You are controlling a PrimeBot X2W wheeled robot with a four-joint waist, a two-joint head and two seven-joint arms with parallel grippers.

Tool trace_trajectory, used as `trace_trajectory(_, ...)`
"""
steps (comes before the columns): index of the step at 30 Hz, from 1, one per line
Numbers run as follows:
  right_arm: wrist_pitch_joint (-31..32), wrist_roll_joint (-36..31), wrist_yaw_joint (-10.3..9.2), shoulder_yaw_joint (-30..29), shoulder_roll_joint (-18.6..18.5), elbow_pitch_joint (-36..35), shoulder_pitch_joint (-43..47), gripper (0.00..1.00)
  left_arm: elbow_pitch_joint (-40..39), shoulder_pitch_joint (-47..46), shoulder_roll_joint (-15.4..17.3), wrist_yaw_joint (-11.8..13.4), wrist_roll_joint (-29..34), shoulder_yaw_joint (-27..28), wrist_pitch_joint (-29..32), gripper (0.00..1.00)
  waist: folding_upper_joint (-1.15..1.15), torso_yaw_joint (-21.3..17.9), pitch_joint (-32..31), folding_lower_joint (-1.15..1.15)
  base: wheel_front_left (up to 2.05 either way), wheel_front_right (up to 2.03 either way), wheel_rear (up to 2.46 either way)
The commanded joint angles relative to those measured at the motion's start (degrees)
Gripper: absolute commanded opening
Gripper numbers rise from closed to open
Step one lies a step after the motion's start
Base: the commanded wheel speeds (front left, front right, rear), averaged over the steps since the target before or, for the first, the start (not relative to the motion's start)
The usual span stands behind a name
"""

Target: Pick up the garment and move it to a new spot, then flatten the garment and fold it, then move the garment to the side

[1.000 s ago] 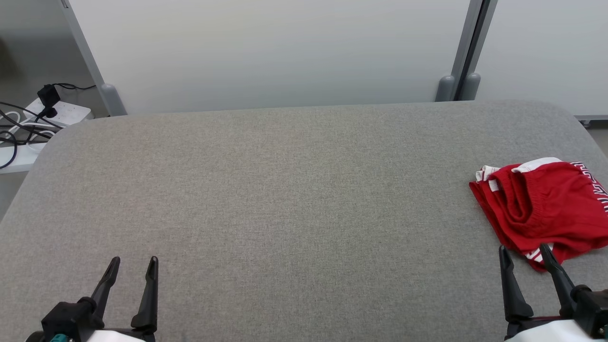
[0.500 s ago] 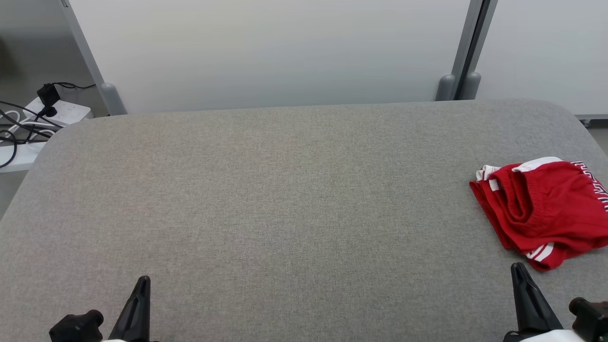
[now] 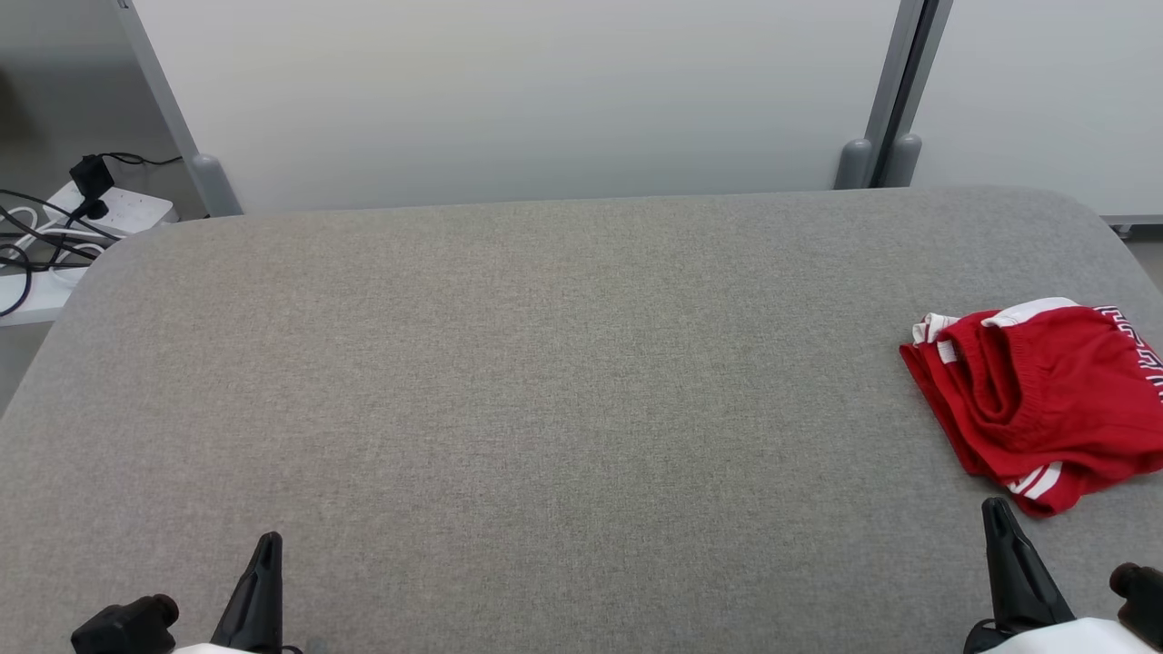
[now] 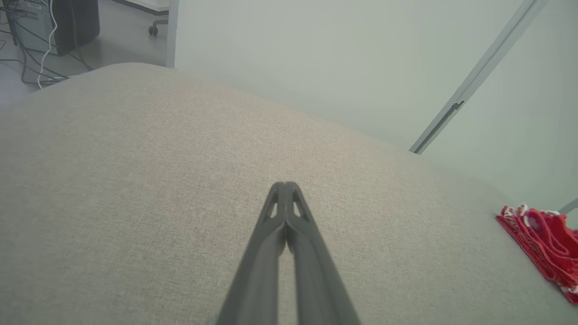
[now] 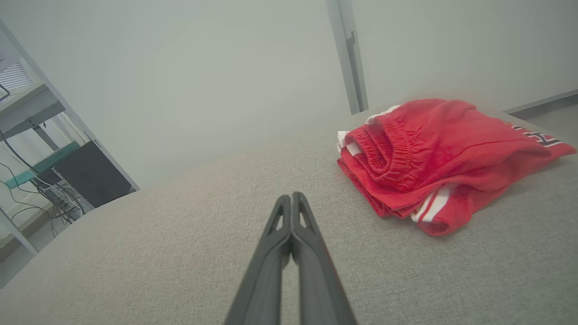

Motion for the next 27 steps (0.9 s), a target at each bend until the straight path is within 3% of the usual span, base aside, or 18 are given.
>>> trace_trajectory(1, 0.43, 2.22, 0.10, -0.03, -0.90, -1.02, -2.59, 0.00, -1.17, -3.35, 0.47, -0.77, -1.70, 1.38, 0.21, 0.00, 0.00, 0.01, 0.04, -0.01, 0.00, 0.00, 0.00)
trace_trajectory(27, 3.06, 19.59, 0.13, -0.32, -1.34, 1.36, -5.14, 0.00, 0.20, -5.72, -2.15, -2.98, -15.08, 4.45, 3.86, 0.00, 0.00, 0.08, 0.55, -0.01, 0.00, 0.00, 0.00)
